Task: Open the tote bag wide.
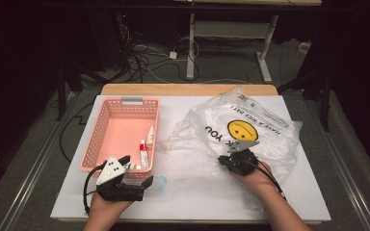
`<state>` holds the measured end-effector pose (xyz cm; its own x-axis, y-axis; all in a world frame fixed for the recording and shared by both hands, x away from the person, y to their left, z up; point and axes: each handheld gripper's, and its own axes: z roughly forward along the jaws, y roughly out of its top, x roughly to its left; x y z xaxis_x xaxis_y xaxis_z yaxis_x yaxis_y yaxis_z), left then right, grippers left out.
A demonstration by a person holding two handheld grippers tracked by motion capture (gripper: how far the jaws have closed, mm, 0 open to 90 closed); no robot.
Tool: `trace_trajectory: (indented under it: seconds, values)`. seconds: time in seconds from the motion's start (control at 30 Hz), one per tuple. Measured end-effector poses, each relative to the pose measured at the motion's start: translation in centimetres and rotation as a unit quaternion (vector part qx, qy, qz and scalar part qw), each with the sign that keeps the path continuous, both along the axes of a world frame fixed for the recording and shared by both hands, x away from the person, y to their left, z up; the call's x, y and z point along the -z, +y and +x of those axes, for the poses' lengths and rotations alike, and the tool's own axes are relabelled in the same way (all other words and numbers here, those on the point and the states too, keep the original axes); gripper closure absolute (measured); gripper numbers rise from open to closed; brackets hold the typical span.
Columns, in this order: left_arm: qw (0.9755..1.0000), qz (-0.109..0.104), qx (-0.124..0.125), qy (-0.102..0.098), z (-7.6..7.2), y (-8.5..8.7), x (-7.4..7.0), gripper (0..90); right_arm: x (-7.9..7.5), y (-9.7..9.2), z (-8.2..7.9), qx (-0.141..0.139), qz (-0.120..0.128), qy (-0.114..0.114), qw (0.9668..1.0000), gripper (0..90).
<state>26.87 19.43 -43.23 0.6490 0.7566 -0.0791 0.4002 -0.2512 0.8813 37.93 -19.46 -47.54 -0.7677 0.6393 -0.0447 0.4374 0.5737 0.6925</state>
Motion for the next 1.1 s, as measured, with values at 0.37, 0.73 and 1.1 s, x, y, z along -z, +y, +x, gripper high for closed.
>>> trace_trajectory:
  seconds: [0.37,0.73,1.1]
  values:
    - [1.0,0.001,0.0,0.0,0.0,0.0,0.0,0.0,-1.2,-0.9,-0.4,0.027,0.055,-0.031,0.9976,90.0]
    - [1.0,-0.002,0.003,-0.001,0.4,-0.2,0.0,0.0,-3.7,-2.1,-1.3,0.039,0.094,-0.085,0.9912,90.0]
    - [1.0,-0.003,0.006,0.001,0.5,-0.4,0.0,0.0,-6.9,-3.1,-2.1,0.055,0.131,-0.133,0.9809,90.0]
